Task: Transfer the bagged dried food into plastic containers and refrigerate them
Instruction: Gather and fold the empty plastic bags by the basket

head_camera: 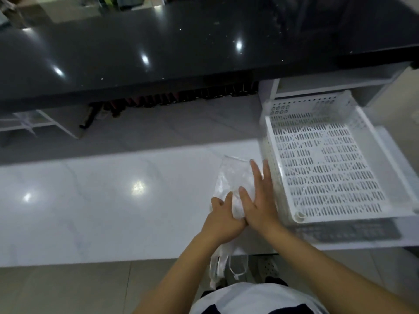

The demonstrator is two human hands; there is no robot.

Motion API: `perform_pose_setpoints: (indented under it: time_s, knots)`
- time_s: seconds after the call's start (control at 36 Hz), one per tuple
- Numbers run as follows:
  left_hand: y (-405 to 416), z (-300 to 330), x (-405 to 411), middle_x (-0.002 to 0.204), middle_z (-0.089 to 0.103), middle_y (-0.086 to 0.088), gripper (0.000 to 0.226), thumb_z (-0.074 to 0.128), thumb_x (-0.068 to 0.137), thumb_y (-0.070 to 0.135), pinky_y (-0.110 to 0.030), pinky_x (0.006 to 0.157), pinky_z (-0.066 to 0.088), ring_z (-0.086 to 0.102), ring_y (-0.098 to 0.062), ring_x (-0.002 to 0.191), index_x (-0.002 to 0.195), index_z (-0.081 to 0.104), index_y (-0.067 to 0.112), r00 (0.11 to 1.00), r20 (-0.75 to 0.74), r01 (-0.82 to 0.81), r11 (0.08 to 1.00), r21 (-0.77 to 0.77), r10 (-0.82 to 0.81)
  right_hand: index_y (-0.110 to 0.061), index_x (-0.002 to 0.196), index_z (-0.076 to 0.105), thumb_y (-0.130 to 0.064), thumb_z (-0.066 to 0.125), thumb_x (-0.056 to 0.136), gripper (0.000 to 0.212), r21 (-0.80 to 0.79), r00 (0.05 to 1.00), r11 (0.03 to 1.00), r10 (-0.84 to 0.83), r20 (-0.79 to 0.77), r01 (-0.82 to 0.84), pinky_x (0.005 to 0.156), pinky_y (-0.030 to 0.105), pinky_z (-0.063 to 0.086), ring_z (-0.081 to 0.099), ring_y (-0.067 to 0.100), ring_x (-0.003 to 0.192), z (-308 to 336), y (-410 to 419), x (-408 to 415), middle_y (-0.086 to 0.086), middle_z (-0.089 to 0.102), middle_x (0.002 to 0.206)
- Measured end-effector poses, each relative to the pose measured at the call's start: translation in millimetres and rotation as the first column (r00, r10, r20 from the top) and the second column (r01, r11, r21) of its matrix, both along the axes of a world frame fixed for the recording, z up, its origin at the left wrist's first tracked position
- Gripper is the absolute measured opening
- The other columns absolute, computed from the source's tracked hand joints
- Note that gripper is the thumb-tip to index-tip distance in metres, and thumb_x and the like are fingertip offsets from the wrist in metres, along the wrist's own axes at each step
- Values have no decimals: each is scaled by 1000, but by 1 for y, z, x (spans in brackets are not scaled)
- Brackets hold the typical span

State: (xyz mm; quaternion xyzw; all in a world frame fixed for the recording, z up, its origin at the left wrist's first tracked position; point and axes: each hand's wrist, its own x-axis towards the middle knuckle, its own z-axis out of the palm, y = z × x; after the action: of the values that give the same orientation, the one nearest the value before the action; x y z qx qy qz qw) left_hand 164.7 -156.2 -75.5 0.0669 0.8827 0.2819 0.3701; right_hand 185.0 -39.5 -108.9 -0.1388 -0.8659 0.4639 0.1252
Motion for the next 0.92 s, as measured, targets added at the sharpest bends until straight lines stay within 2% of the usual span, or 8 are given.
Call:
perform_pose_setpoints:
  time_s: [0.08, 0.19, 0.31, 0.44, 0.56, 0.72, 0.83, 0.92]
  knots:
    - [-9, 5, -6, 116, 49, 7, 52, 52, 96, 32, -35, 71, 62, 68, -25, 96, 147, 41, 27, 982, 35, -188, 967, 170, 185, -34, 154, 26, -32, 40, 103, 53, 258, 974, 957, 80, 210, -134, 122, 40, 3, -8, 18, 152, -7, 4, -4, -6, -15, 165]
    - [-25, 0, -22, 125, 62, -1, 39, 57, 95, 26, -28, 89, 51, 64, -19, 103, 134, 56, 23, 912, -322, -246, 967, 69, 255, -34, 157, 8, -39, 27, 105, 56, 357, 851, 894, 50, 522, -271, 122, 44, -4, -17, 26, 151, -18, 12, -1, 0, -19, 164]
    - [-23, 2, -41, 128, 56, -3, 62, 69, 88, 19, -39, 92, 55, 60, -26, 112, 143, 40, 24, 941, -102, -299, 935, 190, 322, -34, 157, -5, -45, 18, 104, 58, 434, 841, 838, 52, 539, -330, 121, 43, -8, -18, 25, 151, -23, 11, 3, 1, -19, 164]
    - [-23, 2, -54, 109, 62, -6, 75, 69, 84, 9, -44, 82, 61, 67, -25, 93, 139, 31, 44, 963, 85, -268, 900, 343, 254, -37, 156, -5, -47, 26, 103, 63, 405, 837, 863, 36, 547, -301, 122, 42, -4, -16, 21, 151, -23, 11, 0, 0, -17, 165]
    - [-37, 5, -48, 93, 62, 4, 61, 71, 86, 12, -29, 77, 59, 64, -12, 81, 132, 47, 45, 998, -19, -54, 916, 398, 67, -44, 154, -3, -46, 39, 101, 68, 279, 878, 933, 71, 473, -226, 123, 43, 5, -5, 19, 153, -14, 11, 3, -6, -13, 165]
    - [-58, 20, -42, 120, 62, 14, 47, 73, 86, 16, -30, 93, 56, 60, -7, 106, 124, 62, 42, 993, -99, 98, 883, 459, -58, -58, 149, 0, -73, 51, 83, 85, 48, 932, 985, 141, 334, -166, 121, 46, 6, -6, 14, 152, 39, -3, 33, -21, -10, 163]
    - [-63, 43, -40, 114, 67, 14, 49, 71, 84, 11, -35, 90, 58, 66, -13, 100, 119, 66, 44, 983, -42, 172, 800, 574, -180, -60, 148, 5, -75, 59, 75, 93, 273, 876, 906, 176, 448, -322, 120, 43, -10, -21, 15, 149, 81, -1, 63, -23, -18, 161]
    - [-55, 62, -34, 117, 68, 15, 44, 70, 87, 6, -32, 91, 58, 65, -14, 103, 116, 71, 40, 967, 13, 185, 732, 655, -256, -53, 138, 42, -77, 45, 72, 71, 479, 921, 840, 61, 384, -255, 119, 44, -16, -27, 15, 147, 97, 10, 83, -16, -11, 163]
